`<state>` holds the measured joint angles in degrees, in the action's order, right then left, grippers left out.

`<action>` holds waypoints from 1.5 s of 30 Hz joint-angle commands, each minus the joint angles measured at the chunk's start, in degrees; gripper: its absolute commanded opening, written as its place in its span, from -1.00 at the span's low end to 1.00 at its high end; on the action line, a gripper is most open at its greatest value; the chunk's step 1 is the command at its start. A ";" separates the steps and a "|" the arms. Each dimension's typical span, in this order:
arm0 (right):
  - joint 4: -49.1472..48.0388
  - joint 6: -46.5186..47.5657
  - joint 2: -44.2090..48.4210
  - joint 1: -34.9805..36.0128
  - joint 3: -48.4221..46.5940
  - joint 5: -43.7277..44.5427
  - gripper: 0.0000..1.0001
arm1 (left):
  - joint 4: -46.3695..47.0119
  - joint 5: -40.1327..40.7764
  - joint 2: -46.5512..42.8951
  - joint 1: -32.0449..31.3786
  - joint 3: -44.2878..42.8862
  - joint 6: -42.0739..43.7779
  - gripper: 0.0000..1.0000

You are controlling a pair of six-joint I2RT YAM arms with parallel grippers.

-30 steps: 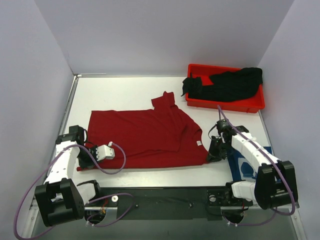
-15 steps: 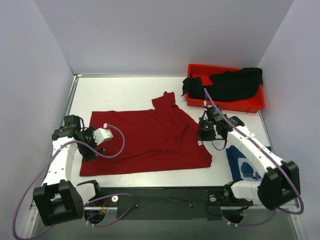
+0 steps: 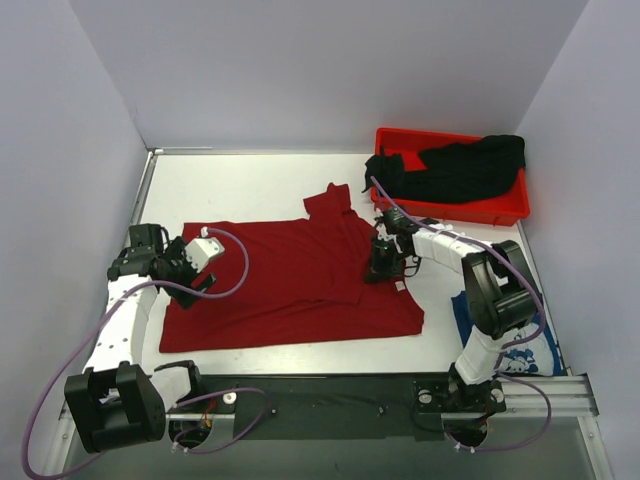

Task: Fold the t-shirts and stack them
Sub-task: Fold the flattened tshirt in 1/3 of the way, then grap the side of the flattened tshirt furthest away from the robot with both arms

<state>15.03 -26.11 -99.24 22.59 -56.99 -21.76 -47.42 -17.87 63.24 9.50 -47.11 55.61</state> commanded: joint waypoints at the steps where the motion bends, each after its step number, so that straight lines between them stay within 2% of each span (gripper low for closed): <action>1: -1.40 0.00 -2.71 1.84 -3.74 -3.03 -1.00 | 2.33 0.20 -1.28 -0.27 0.35 -1.21 0.86; 8: -0.61 0.01 -6.39 5.61 -9.62 -7.50 -1.00 | 4.09 1.25 -1.02 -0.36 0.97 -0.95 0.87; 17: 0.96 -5.09 -20.89 8.26 -29.37 -8.30 -1.00 | 5.41 2.31 -0.93 -0.27 1.06 -1.03 0.87; 21: 3.43 -3.34 -20.91 8.26 -36.68 -7.95 -1.00 | 5.41 3.98 -1.10 -0.27 0.71 -0.60 0.88; 24: 4.66 1.04 -17.93 8.00 -37.23 -6.55 -1.00 | 5.84 4.07 -0.93 -0.27 0.71 -1.21 0.88; 28: 9.14 5.79 -15.46 5.80 -37.83 0.21 -1.00 | 9.53 4.85 0.12 -0.18 0.45 -8.57 0.88; 30: 12.38 7.90 -16.86 4.05 -41.85 4.26 -0.90 | 12.95 5.39 1.87 -0.18 -1.30 -14.90 0.91; 32: 13.80 9.58 -19.31 2.47 -46.95 7.68 -0.45 | 12.79 4.08 5.90 -0.01 -5.24 -19.74 0.88; 34: 14.15 11.16 -22.82 1.76 -52.83 10.68 -0.21 | 11.31 2.93 11.42 0.61 -10.77 -24.40 0.77; 36: 15.46 11.96 -27.13 1.15 -59.60 12.88 -0.15 | 9.20 2.32 18.01 1.92 -17.18 -28.79 0.60; 38: 16.43 11.78 -31.70 0.44 -66.28 15.16 -0.13 | 7.87 3.53 23.73 2.54 -22.29 -31.62 0.52; 43: 16.44 7.92 -41.45 -1.49 -76.06 18.50 -0.16 | 13.31 7.14 32.98 2.54 -28.20 -33.81 0.55; 45: 16.26 6.78 -44.19 -1.76 -79.31 18.33 -0.15 | 14.11 7.93 36.23 2.72 -33.63 -34.95 0.59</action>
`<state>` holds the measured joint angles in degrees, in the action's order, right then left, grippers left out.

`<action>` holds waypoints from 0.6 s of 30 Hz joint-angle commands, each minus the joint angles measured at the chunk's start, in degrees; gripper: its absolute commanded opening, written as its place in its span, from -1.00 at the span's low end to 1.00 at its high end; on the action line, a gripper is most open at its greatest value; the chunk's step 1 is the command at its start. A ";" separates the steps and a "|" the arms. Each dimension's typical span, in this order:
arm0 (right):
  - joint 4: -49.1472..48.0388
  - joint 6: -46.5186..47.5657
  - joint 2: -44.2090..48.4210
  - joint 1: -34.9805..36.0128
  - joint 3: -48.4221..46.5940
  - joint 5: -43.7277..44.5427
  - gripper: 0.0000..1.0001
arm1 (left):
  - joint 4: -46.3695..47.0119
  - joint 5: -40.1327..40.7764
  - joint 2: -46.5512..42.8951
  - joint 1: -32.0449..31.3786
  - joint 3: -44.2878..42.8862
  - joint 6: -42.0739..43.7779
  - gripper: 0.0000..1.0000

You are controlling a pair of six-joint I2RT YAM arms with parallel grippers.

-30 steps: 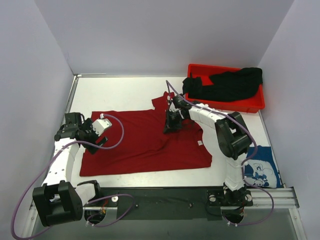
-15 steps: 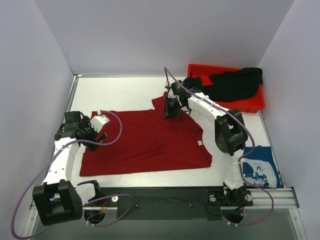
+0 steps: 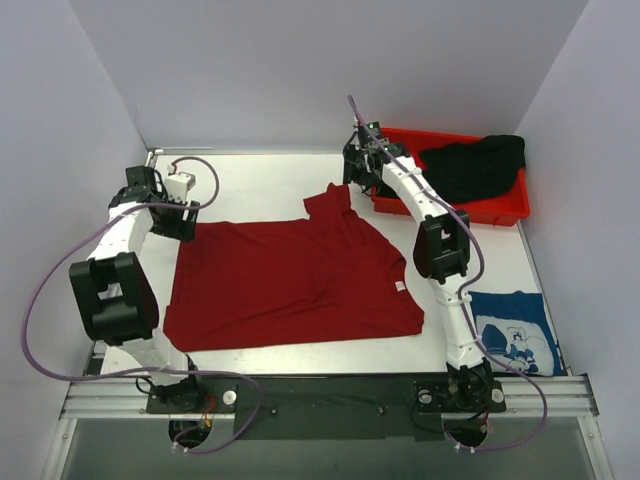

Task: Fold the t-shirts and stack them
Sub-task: Grap the side of the flattened tshirt furthest away from the robot with both arms

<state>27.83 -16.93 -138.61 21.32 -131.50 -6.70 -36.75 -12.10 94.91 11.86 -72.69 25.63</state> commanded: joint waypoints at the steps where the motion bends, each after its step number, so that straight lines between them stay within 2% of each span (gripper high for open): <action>1: 3.11 -2.67 -6.05 -0.40 -5.08 3.18 -0.16 | 3.44 2.34 5.97 0.45 -9.57 -5.49 0.59; 6: 3.54 -6.00 -9.40 0.12 -7.96 6.52 -0.24 | 0.28 2.78 17.03 0.54 -22.56 -10.07 0.58; 7: 6.50 -8.01 -10.71 -0.05 -9.37 10.79 -0.26 | -0.94 3.13 18.36 0.62 -24.15 -10.68 0.57; 9: 9.51 -11.00 -11.60 -0.58 -12.20 11.45 -0.22 | -2.01 4.45 22.06 0.62 -27.41 -11.04 0.57; 13: 10.49 -16.02 -12.12 -1.11 -8.60 7.68 -0.14 | -3.06 4.98 27.77 0.54 -30.41 -12.26 0.57; 18: 11.01 -20.33 -15.73 -0.93 -10.18 0.03 -0.07 | -4.90 4.98 31.56 0.54 -32.78 -10.60 0.60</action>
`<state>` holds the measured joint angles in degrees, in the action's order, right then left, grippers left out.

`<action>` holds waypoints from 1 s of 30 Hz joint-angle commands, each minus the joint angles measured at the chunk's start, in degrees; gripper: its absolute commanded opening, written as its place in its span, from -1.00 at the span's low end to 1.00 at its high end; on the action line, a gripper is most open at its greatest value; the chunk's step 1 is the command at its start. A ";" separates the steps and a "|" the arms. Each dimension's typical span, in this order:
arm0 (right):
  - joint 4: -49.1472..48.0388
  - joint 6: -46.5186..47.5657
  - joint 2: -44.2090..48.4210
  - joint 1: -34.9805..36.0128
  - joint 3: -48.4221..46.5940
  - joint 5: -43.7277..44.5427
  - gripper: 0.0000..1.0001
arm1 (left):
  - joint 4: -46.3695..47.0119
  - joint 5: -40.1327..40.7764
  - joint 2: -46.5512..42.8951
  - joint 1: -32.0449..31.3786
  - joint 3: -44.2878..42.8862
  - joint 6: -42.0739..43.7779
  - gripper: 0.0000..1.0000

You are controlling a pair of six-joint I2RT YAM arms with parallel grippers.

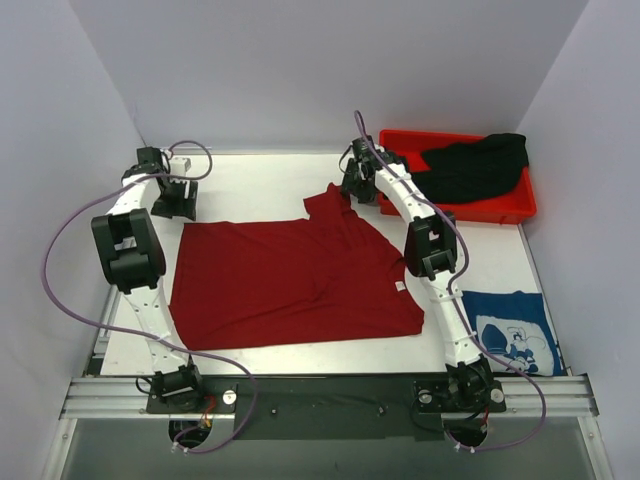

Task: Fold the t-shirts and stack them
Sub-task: Grap the side of the flattened tshirt furthest away from the robot with both arms

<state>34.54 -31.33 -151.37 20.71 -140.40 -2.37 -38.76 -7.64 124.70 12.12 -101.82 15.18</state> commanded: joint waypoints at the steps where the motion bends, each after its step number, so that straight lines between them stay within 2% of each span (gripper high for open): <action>1: 4.22 -7.15 -2.97 -0.32 -0.93 -4.48 -0.07 | -3.24 0.43 2.55 0.36 -3.91 0.55 0.60; 5: 2.99 -8.66 -3.67 -0.58 -0.84 -6.50 -0.18 | -3.95 -0.44 3.61 0.36 -3.65 2.92 0.61; 7: 2.46 -9.10 -3.76 -0.58 -0.41 -7.47 -0.41 | -3.16 -2.02 3.70 0.36 -3.30 3.89 0.61; 8: 1.59 -9.27 -3.58 -0.58 -0.14 -8.43 -0.72 | -2.73 -2.55 3.88 0.36 -3.30 4.68 0.61; 10: -0.51 -9.88 -2.27 -0.67 1.96 -10.45 -1.00 | -2.37 -5.10 3.79 0.45 -3.30 6.08 0.61; 13: -2.90 -9.45 0.37 -0.76 5.21 -11.52 -1.00 | -6.48 -9.14 3.62 0.36 -3.82 9.42 0.55; 15: -3.86 -8.57 2.83 -0.93 6.89 -11.60 -1.00 | -8.77 -10.46 3.35 0.53 -3.39 11.88 0.41; 16: -4.39 -8.31 4.58 -1.02 8.02 -11.86 -1.00 | -9.22 -11.08 3.18 0.54 -3.04 13.46 0.21; 19: -5.98 -7.26 7.92 -1.20 9.70 -12.22 -1.00 | -13.25 -13.10 3.00 0.62 -3.38 15.58 -0.06; 21: -6.16 -6.29 9.86 -1.11 10.41 -12.57 -1.00 | -14.49 -12.84 3.00 0.54 -4.26 16.90 -0.44; 22: -6.16 -5.59 11.08 -1.11 10.67 -12.74 -1.00 | -14.41 -11.62 2.83 0.62 -4.70 17.51 -0.86; 23: -6.33 -5.23 11.62 -1.02 11.28 -13.09 -1.00 | -13.80 -11.09 2.48 0.62 -4.96 17.78 -1.00; 27: -7.38 -2.77 18.10 -0.85 15.85 -13.97 -1.00 | -12.39 -13.00 -2.00 0.62 -5.14 19.88 -1.00; 30: -7.91 -0.49 23.56 -0.93 22.59 -14.42 -1.00 | -10.38 -15.30 -9.36 0.54 -1.30 21.82 -1.00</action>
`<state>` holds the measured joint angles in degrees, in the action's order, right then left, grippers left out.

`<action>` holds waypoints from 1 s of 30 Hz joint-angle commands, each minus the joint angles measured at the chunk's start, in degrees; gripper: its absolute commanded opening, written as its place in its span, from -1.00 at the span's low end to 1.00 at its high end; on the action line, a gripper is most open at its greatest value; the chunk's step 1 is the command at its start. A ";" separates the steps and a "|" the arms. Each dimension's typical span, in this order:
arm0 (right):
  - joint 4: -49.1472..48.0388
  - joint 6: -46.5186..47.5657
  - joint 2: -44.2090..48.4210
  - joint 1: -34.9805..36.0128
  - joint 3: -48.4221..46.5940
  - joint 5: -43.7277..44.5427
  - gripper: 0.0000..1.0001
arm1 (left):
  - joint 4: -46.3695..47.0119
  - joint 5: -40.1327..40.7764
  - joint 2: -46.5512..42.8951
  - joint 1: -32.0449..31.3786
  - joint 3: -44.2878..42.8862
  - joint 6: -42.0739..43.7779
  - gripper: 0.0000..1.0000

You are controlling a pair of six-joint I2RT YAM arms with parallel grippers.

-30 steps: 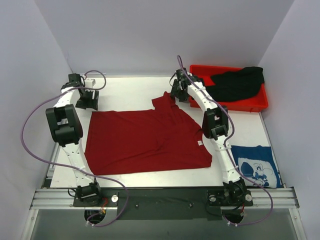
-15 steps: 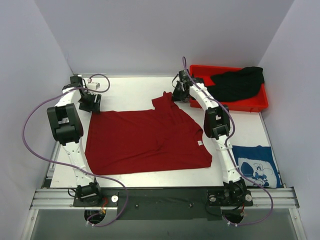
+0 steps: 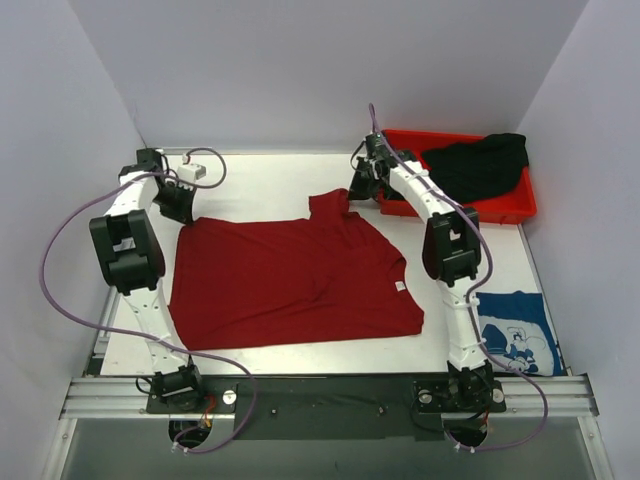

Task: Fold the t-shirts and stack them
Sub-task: Grap the side of the flattened tshirt furthest away from the robot with both arms, then fold the other side of the tshirt into a rectangle

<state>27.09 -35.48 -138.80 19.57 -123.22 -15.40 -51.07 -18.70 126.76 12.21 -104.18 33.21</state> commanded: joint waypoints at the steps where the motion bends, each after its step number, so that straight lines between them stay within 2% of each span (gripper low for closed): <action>1: -0.63 4.89 13.79 0.03 7.36 -1.48 -1.00 | 2.98 -3.89 -12.75 0.45 1.87 4.75 -1.00; 7: -2.04 9.55 28.38 -0.68 27.47 -3.06 -1.00 | -2.01 0.85 -22.25 0.45 11.26 16.08 -1.00; 12: -0.82 12.10 38.85 -0.94 38.92 -4.46 -1.00 | -5.88 0.86 -29.19 0.54 17.34 19.87 -1.00; 20: 4.02 14.04 54.84 -1.47 58.43 -3.42 -1.00 | -11.41 3.93 -37.90 0.36 29.20 30.94 -1.00; 24: 2.88 12.11 57.68 -1.47 67.74 -3.14 -1.00 | -9.41 6.39 -38.96 0.45 34.56 32.35 -1.00; 30: 1.38 10.70 57.42 -1.47 72.50 -2.89 -1.00 | -6.23 7.10 -38.87 0.19 36.07 36.29 -1.00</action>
<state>28.05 -23.99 -82.02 18.33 -51.57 -18.92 -59.46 -11.94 89.32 12.21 -67.48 64.51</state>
